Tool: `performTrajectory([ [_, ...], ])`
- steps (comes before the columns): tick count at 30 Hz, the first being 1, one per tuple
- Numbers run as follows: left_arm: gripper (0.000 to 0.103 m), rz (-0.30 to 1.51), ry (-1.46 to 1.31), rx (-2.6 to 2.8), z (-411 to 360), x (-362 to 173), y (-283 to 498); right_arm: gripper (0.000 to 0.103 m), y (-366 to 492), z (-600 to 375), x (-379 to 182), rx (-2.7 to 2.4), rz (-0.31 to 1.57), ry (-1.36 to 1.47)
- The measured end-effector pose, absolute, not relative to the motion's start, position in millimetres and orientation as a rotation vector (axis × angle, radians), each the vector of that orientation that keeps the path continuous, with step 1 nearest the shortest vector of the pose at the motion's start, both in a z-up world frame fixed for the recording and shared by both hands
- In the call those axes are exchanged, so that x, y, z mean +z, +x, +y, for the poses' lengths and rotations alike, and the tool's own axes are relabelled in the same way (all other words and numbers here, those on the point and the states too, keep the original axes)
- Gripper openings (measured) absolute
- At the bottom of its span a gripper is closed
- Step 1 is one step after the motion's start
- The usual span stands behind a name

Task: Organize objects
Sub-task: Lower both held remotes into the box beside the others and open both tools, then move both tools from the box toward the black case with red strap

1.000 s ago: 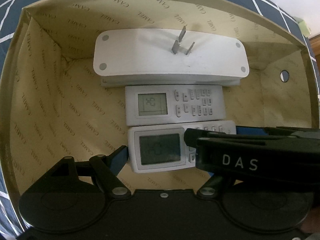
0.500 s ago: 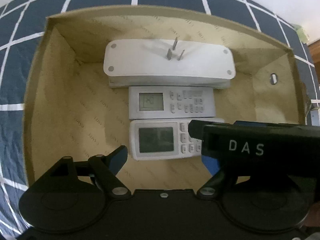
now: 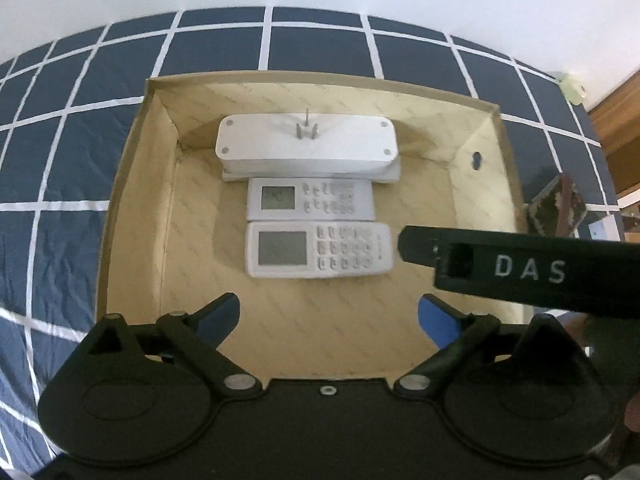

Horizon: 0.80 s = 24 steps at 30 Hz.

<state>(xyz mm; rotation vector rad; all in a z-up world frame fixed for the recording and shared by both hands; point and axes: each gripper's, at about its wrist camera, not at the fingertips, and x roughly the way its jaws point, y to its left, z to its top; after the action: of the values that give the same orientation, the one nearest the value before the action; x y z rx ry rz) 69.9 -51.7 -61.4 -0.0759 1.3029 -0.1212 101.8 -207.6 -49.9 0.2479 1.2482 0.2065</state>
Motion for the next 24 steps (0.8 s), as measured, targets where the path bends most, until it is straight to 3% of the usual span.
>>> performTrajectory([
  [7, 0.103, 1.264, -0.065, -0.089, -69.2, -40.7, 40.7, 0.096, 70.9, -239.5, -29.2, 0.202, 1.192, 0.234],
  [15, 0.103, 1.243, -0.066, -0.056, -107.9, -26.0, 14.4, 0.103, 42.8, -294.6, -12.0, 0.198, 1.16, 0.226],
  [24, 0.103, 1.236, -0.077, -0.015, -171.0, -22.2, 2.0, 0.103, 25.9, -369.6, -5.6, 0.199, 1.162, 0.193],
])
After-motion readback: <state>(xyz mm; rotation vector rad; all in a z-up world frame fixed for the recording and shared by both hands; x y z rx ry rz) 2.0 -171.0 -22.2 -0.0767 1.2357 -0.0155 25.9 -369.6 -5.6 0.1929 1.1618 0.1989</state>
